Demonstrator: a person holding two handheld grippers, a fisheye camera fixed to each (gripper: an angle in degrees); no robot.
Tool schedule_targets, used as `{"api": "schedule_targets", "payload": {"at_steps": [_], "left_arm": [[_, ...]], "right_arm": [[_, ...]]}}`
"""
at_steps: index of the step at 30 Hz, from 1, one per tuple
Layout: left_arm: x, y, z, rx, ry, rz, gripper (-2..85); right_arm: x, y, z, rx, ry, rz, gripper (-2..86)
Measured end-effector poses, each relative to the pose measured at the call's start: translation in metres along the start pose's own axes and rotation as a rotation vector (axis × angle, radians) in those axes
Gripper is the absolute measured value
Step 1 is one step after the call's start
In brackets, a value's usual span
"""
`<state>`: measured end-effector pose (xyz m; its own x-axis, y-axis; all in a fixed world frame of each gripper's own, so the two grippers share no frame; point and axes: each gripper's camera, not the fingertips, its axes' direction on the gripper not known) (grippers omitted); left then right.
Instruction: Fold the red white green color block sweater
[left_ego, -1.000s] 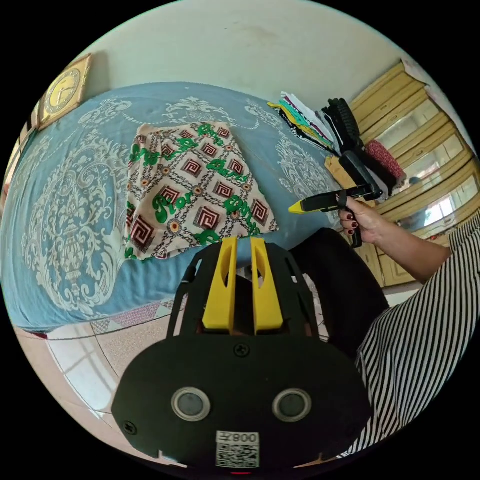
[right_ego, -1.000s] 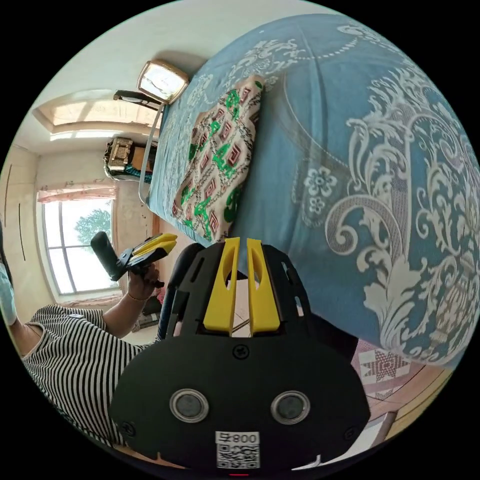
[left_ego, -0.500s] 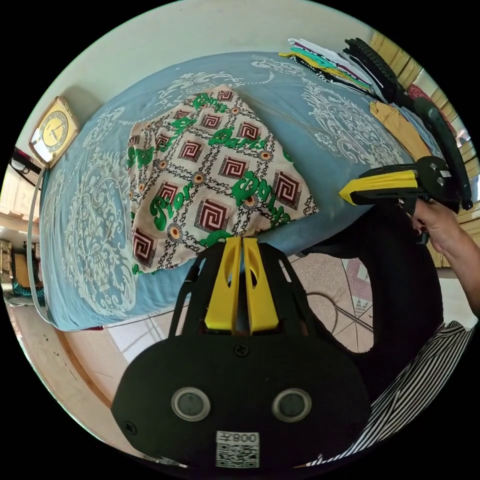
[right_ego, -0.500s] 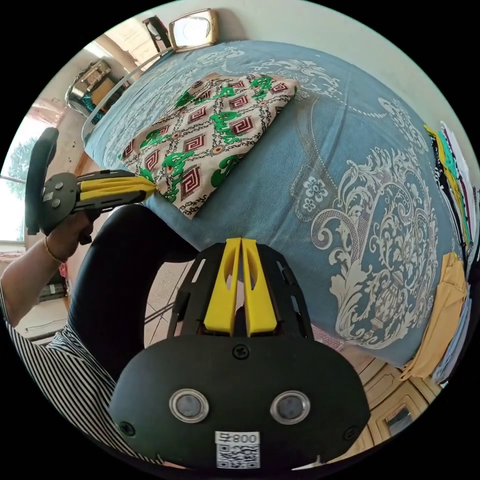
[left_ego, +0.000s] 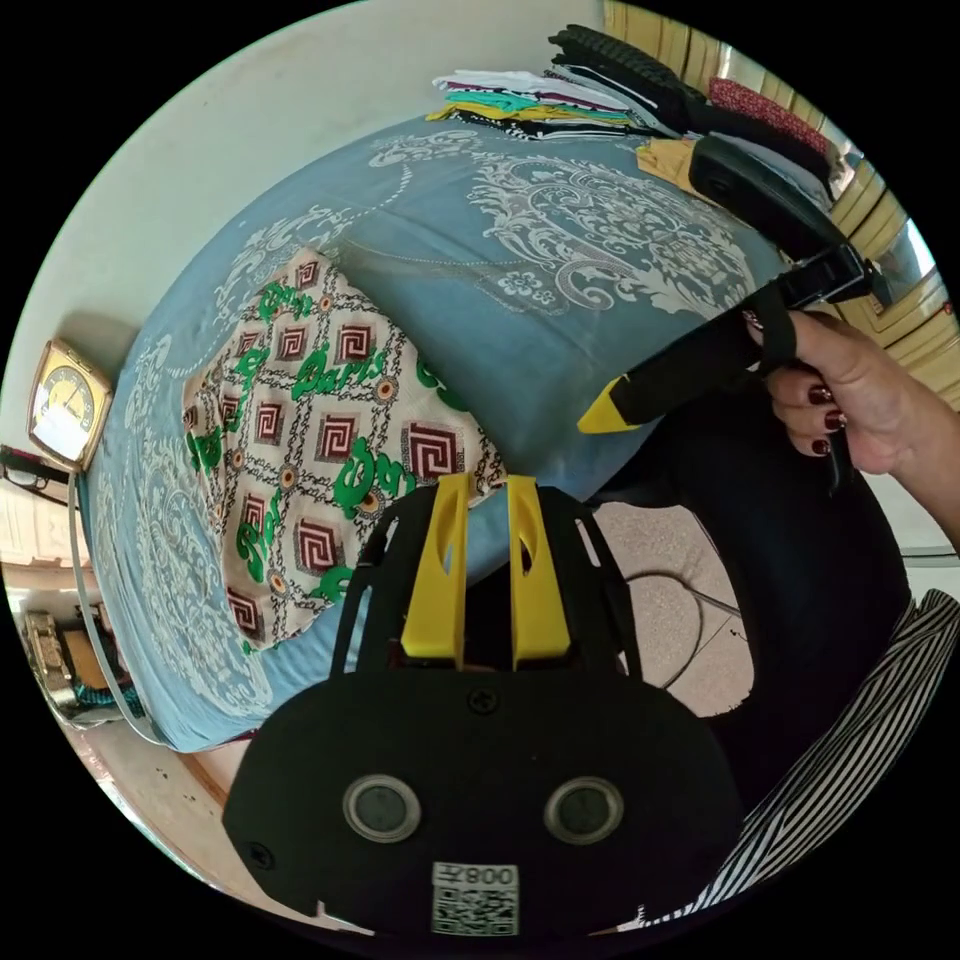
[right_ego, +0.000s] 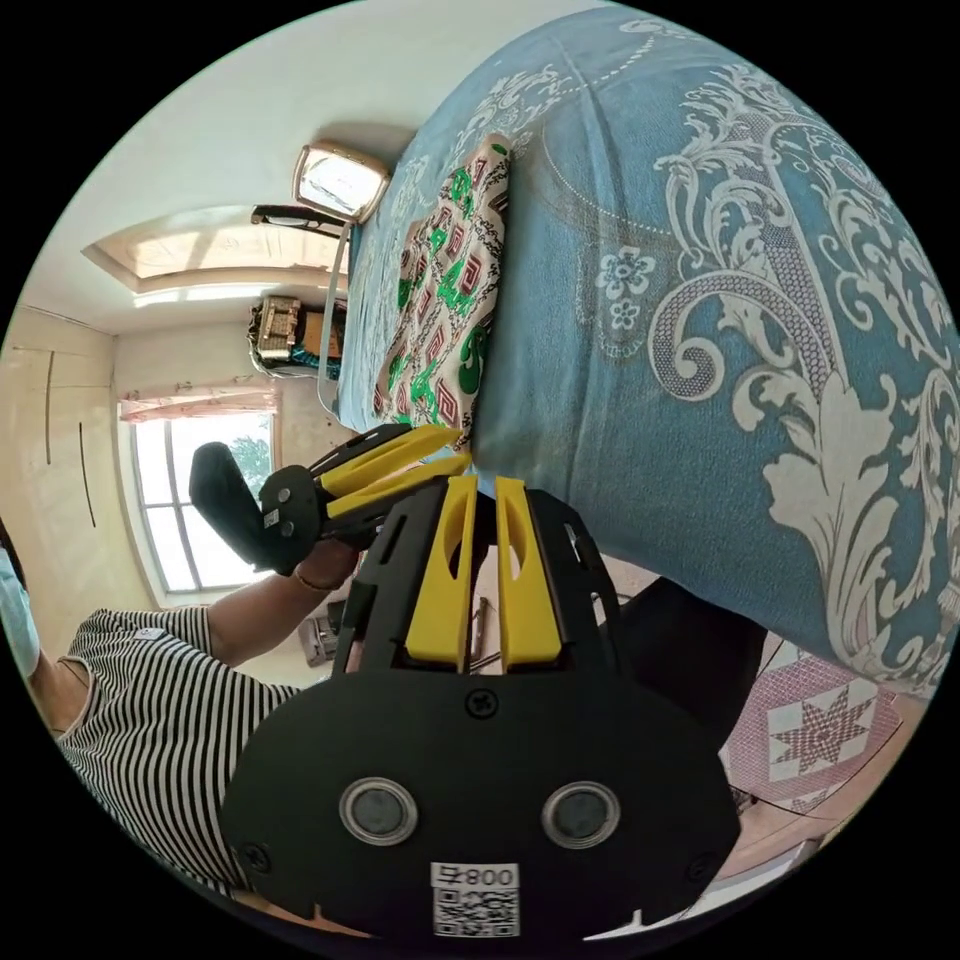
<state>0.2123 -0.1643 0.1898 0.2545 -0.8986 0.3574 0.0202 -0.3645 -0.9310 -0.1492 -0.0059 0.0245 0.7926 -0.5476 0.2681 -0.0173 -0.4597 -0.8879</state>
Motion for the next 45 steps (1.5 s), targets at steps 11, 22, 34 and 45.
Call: {"api": "schedule_targets", "payload": {"at_steps": [11,22,34,45], "left_arm": [[0.009,0.018,-0.014,0.081,0.033,-0.048,1.0],[0.017,0.058,0.024,0.091,-0.036,0.017,0.9],[-0.080,0.188,0.099,0.151,0.301,-0.343,0.9],[-0.196,0.375,0.273,0.531,1.188,-1.027,9.4]], "right_arm": [[0.029,-0.009,-0.006,-0.002,-0.266,0.071,8.6],[0.041,-0.018,-0.004,-0.013,-0.311,0.158,8.0],[0.018,-0.031,-0.020,-0.007,-0.366,0.093,0.6],[-0.033,-0.055,-0.064,0.022,-0.440,0.003,0.3]]}}
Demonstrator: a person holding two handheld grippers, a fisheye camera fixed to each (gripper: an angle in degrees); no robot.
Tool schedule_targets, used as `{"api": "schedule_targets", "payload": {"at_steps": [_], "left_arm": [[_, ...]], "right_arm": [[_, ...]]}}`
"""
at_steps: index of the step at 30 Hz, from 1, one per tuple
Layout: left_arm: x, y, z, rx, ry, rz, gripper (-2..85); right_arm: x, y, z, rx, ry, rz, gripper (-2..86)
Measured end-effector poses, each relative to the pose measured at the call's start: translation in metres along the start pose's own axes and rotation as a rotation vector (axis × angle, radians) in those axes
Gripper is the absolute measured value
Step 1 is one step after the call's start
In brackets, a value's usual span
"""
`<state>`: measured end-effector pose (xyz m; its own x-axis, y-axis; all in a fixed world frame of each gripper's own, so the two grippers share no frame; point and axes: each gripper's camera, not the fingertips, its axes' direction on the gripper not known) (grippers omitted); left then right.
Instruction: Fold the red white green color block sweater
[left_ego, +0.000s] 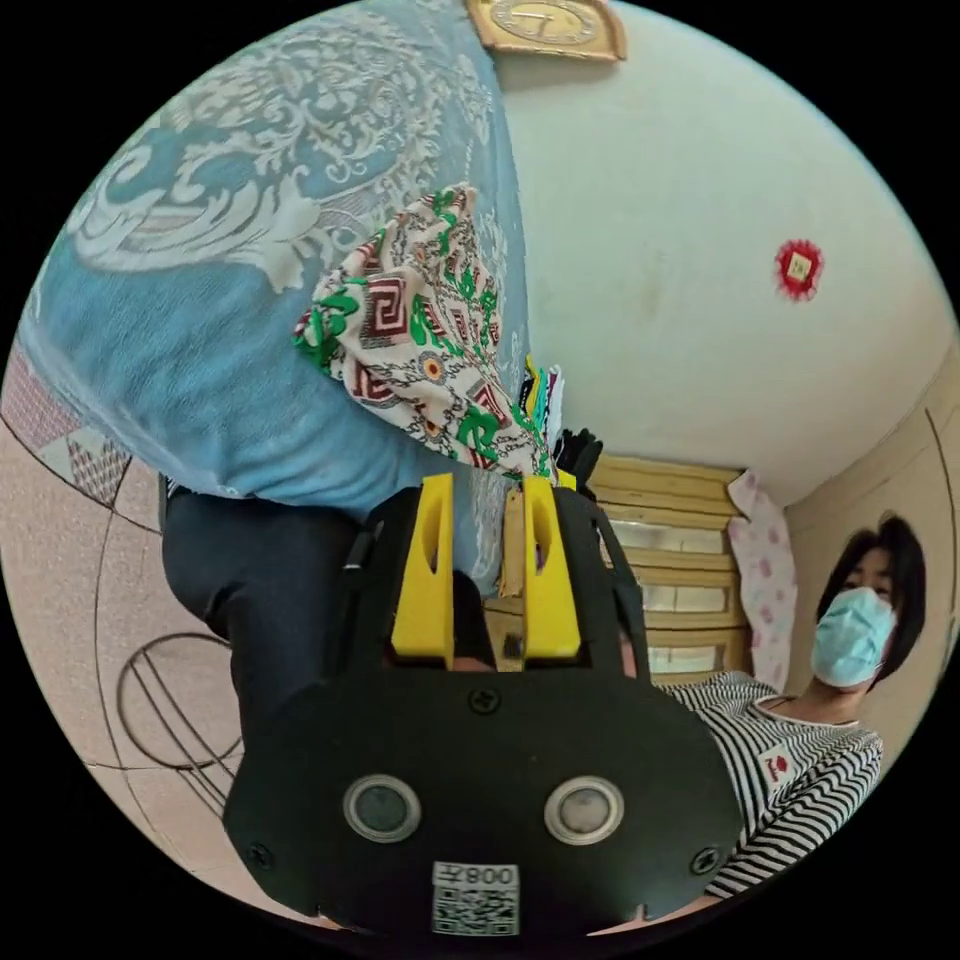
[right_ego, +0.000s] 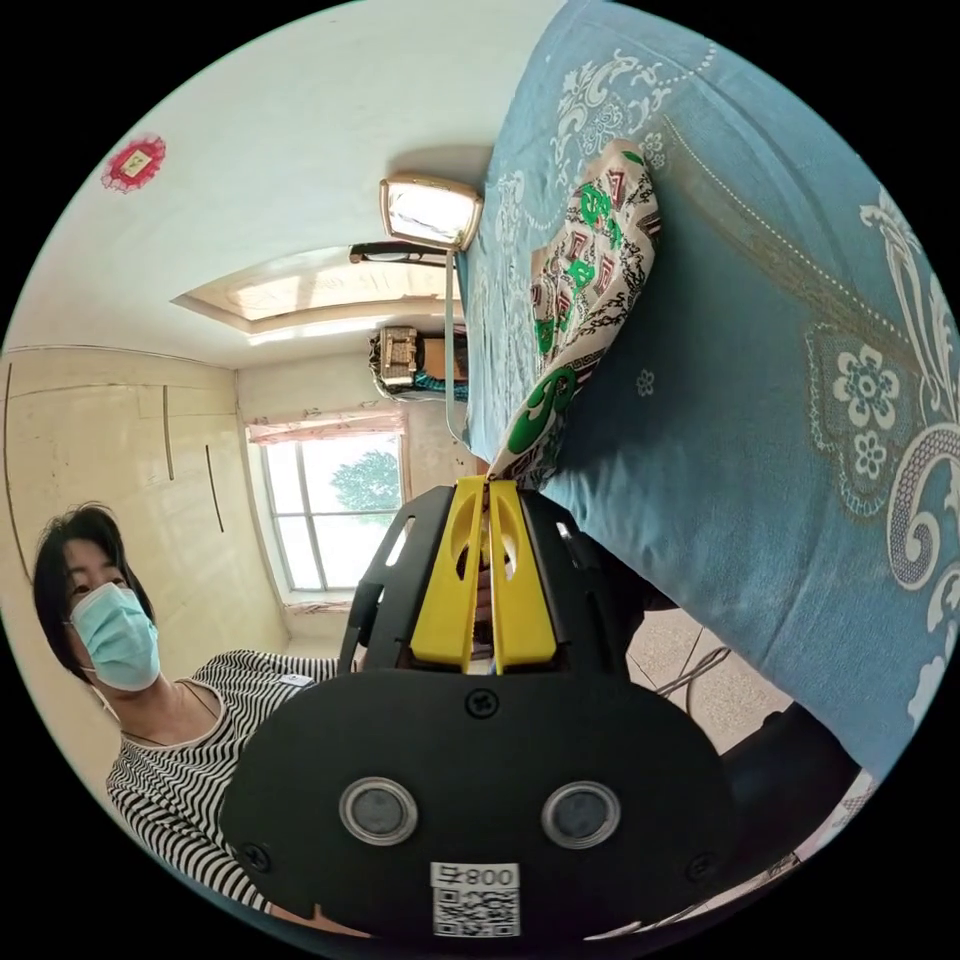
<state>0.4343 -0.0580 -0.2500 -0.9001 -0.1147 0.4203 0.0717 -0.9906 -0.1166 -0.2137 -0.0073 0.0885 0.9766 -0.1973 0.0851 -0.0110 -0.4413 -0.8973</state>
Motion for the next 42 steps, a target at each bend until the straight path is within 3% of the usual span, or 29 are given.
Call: {"api": "schedule_targets", "payload": {"at_steps": [5,19,31,42], "left_arm": [[-0.091,0.004,-0.028,0.163,0.201,-0.164,11.6],[-0.186,-0.009,-0.074,0.319,0.209,-0.193,2.9],[-0.130,0.006,-0.101,0.249,0.167,0.027,1.8],[-0.034,0.008,-0.090,0.165,0.278,0.258,1.6]], "right_arm": [[-0.021,-0.009,-0.011,0.006,0.000,-0.014,0.3],[-0.052,-0.029,-0.059,0.024,-0.003,-0.025,0.2],[-0.083,0.016,-0.145,0.074,-0.017,-0.065,0.2],[-0.151,0.095,-0.250,0.181,-0.060,-0.256,0.3]]}}
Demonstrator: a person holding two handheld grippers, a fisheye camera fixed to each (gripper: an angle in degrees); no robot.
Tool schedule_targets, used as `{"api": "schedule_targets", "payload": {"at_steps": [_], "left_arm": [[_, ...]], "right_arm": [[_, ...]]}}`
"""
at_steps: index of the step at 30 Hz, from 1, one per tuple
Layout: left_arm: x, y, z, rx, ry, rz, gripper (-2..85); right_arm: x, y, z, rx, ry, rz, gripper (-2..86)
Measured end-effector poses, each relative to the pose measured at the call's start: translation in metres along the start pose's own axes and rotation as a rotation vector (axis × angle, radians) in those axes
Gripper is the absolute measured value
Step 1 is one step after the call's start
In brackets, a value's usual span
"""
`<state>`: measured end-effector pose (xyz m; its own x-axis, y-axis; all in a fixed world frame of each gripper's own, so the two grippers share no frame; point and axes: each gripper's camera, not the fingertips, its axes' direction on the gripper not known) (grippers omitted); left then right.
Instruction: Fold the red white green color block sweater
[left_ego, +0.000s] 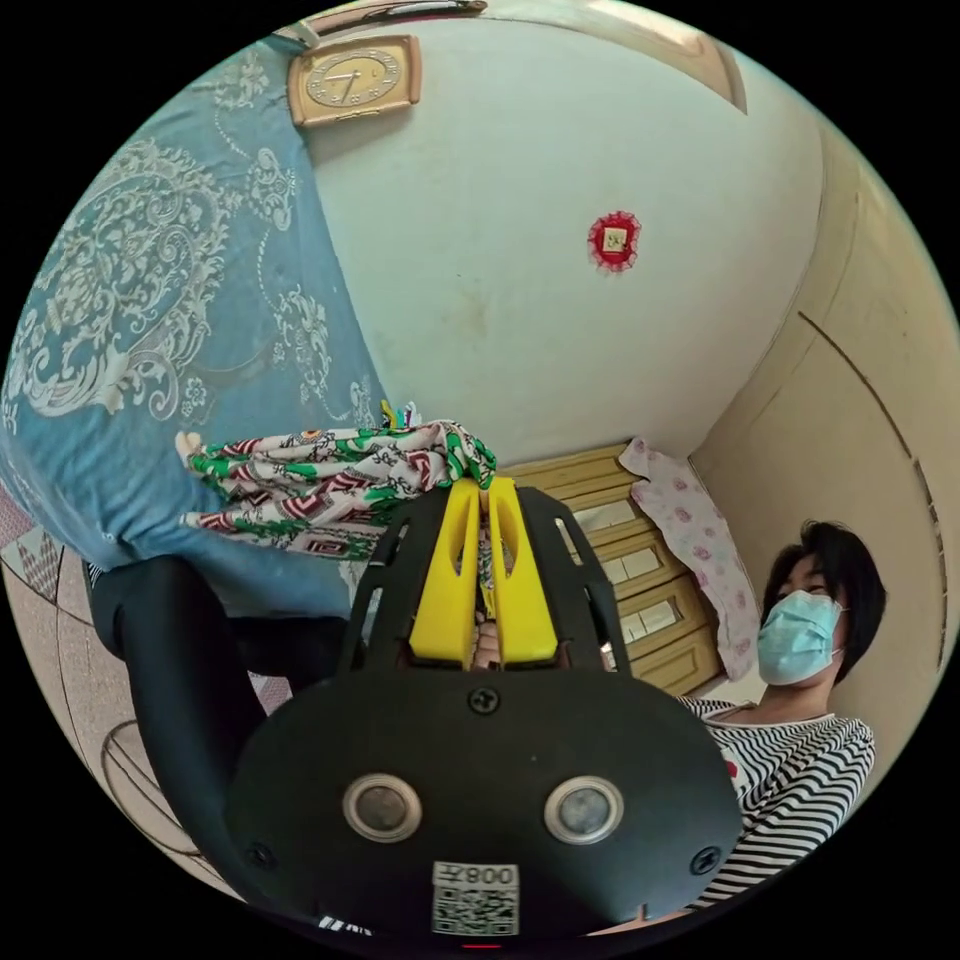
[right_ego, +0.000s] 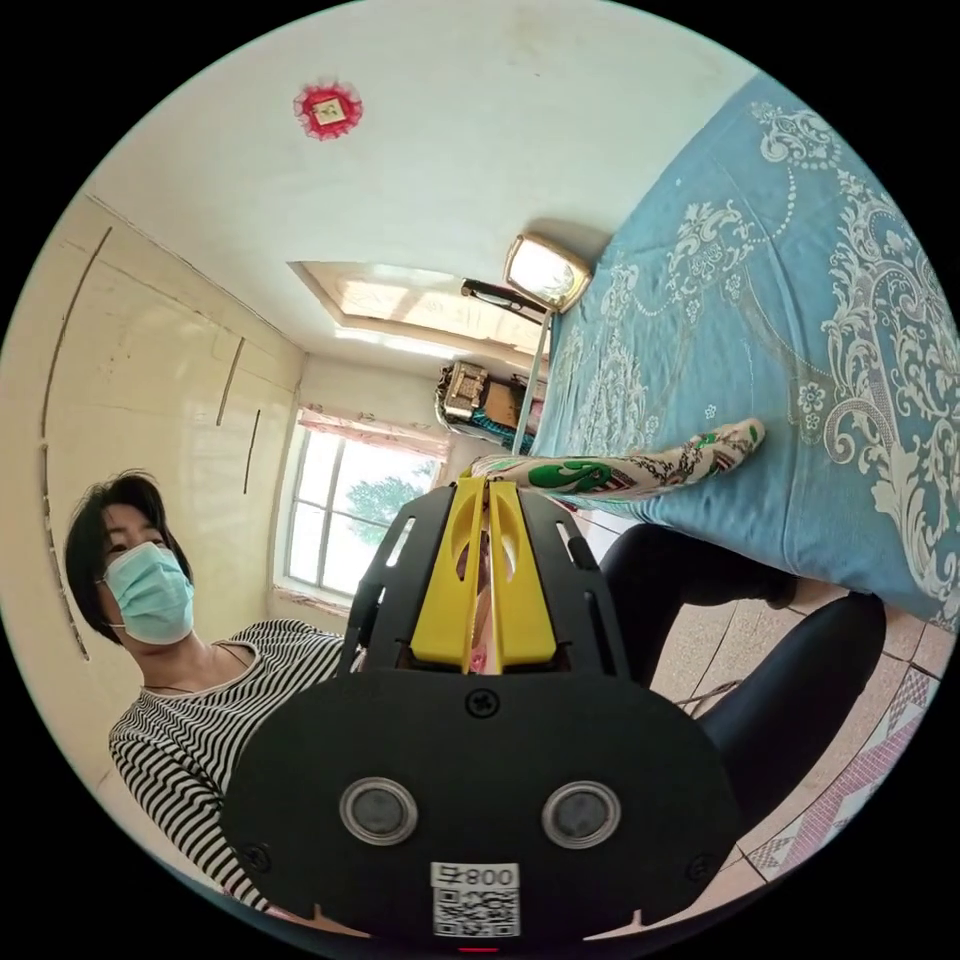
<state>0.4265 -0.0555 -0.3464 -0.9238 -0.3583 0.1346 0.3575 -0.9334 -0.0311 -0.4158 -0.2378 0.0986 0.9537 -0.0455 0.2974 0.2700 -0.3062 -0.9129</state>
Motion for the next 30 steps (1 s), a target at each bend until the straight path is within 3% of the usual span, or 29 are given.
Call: {"api": "schedule_targets", "payload": {"at_steps": [15,30], "left_arm": [[0.089,-0.024,0.118,-0.219,0.134,0.094,1.7],[0.169,-0.109,0.271,-0.403,0.131,0.142,1.9]], "right_arm": [[-0.041,0.091,-0.187,0.203,-0.034,-0.175,0.3],[0.045,0.113,-0.329,0.320,-0.053,-0.236,0.3]]}}
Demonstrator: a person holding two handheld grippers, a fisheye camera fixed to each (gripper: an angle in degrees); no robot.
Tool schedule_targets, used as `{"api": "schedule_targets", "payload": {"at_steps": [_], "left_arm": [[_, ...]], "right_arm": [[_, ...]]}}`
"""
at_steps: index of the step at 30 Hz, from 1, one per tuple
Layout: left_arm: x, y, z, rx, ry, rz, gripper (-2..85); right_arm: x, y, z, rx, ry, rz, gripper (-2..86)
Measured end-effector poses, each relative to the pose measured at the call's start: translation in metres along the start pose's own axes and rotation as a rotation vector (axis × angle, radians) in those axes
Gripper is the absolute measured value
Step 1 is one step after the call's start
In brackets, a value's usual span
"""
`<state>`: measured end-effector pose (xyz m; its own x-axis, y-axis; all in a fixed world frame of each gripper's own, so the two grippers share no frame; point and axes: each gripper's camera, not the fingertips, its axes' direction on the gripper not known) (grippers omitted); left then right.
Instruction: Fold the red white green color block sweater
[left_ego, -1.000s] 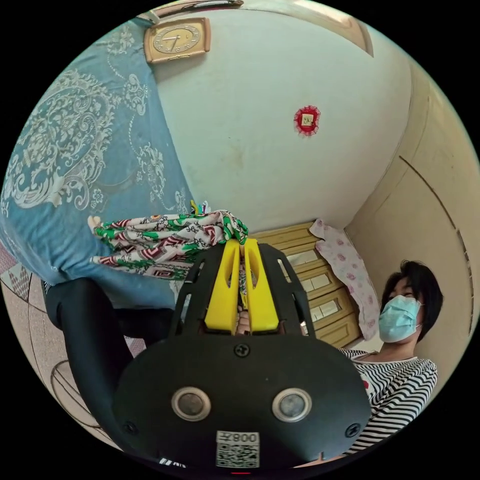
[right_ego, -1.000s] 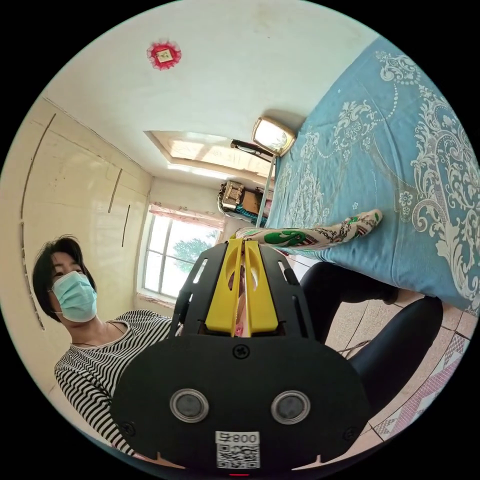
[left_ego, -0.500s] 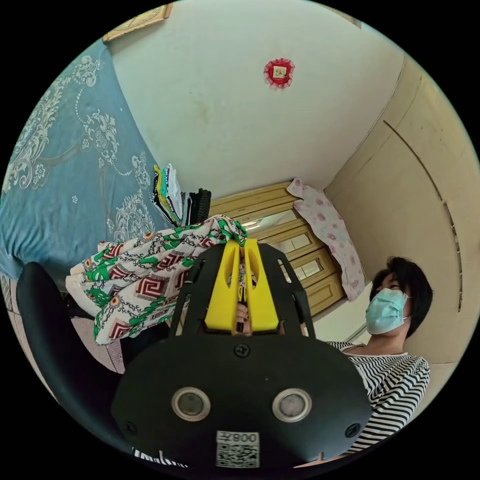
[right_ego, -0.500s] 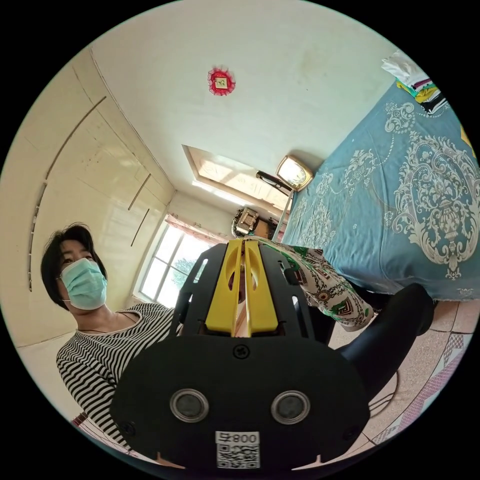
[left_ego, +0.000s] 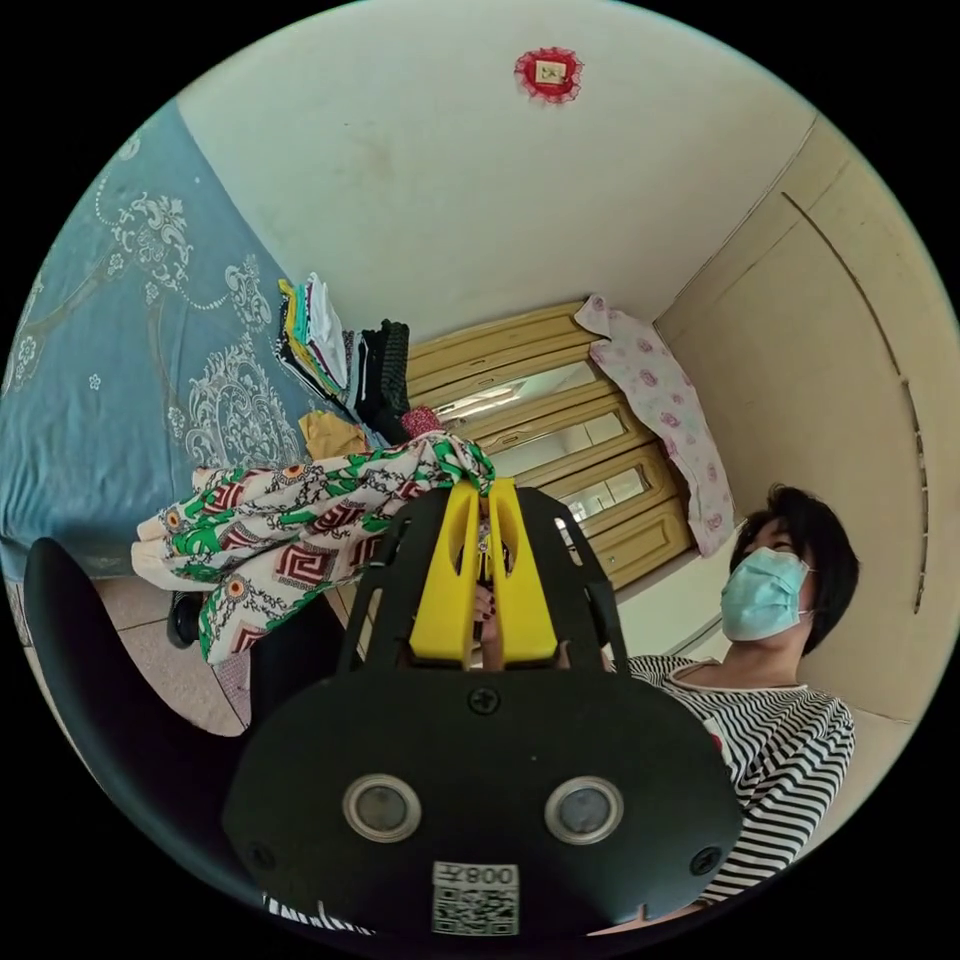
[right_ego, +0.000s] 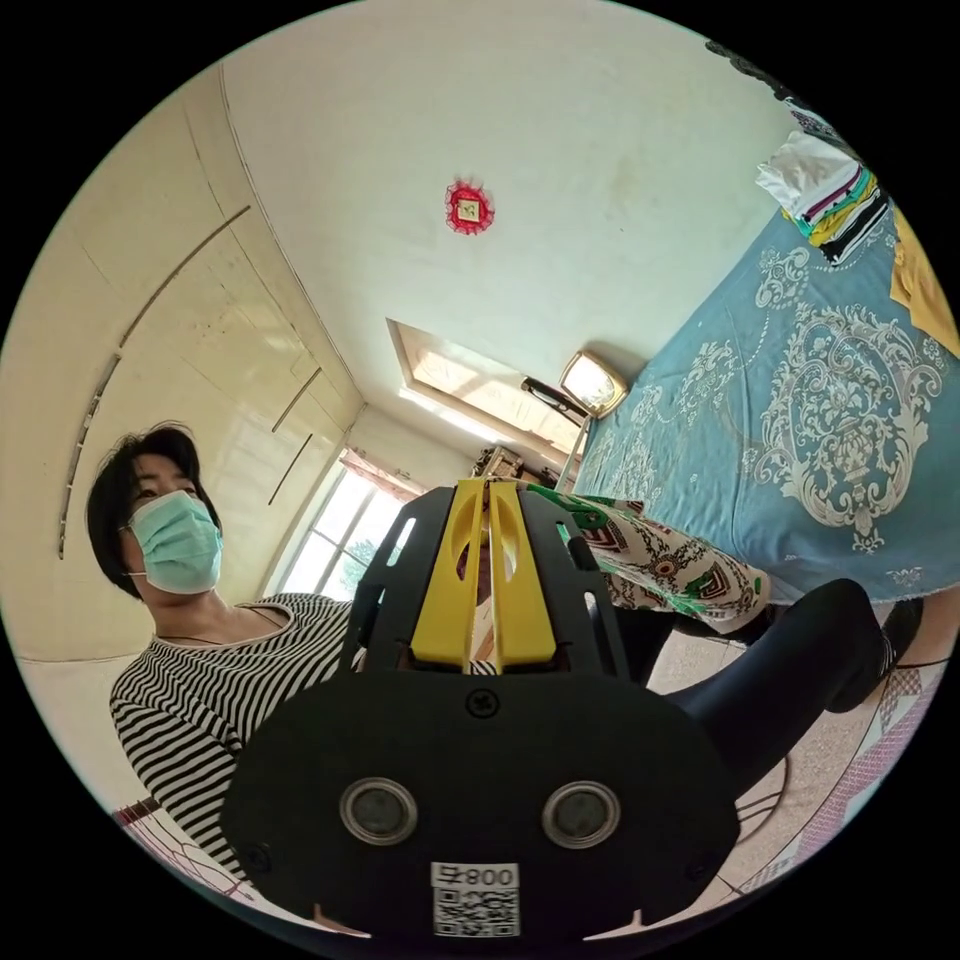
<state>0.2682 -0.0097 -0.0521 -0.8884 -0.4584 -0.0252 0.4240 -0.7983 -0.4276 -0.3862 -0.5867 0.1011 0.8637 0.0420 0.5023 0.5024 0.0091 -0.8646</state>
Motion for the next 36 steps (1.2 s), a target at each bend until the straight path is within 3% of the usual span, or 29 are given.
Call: {"api": "schedule_targets", "payload": {"at_steps": [6,12,19,26,32,36], "left_arm": [[-0.010,-0.103,0.060,-0.068,-0.025,-0.046,2.0],[-0.063,-0.257,0.144,-0.123,-0.018,-0.093,1.9],[-0.107,-0.514,0.255,-0.104,0.062,0.009,1.9],[-0.031,-0.755,0.378,-0.089,-0.017,0.304,1.9],[-0.002,-0.869,0.490,-0.137,-0.064,0.420,1.9],[-0.051,-0.877,0.552,-0.258,-0.133,0.339,1.8]], "right_arm": [[0.074,-0.040,-0.045,0.017,0.027,0.011,0.3],[0.202,-0.131,-0.086,0.040,0.070,0.072,0.3],[0.365,-0.348,-0.110,-0.002,0.171,-0.010,0.3],[0.420,-0.598,-0.135,0.015,0.311,-0.216,0.3],[0.465,-0.715,-0.188,-0.011,0.536,-0.223,0.2],[0.556,-0.703,-0.219,-0.089,0.702,-0.110,0.2]]}}
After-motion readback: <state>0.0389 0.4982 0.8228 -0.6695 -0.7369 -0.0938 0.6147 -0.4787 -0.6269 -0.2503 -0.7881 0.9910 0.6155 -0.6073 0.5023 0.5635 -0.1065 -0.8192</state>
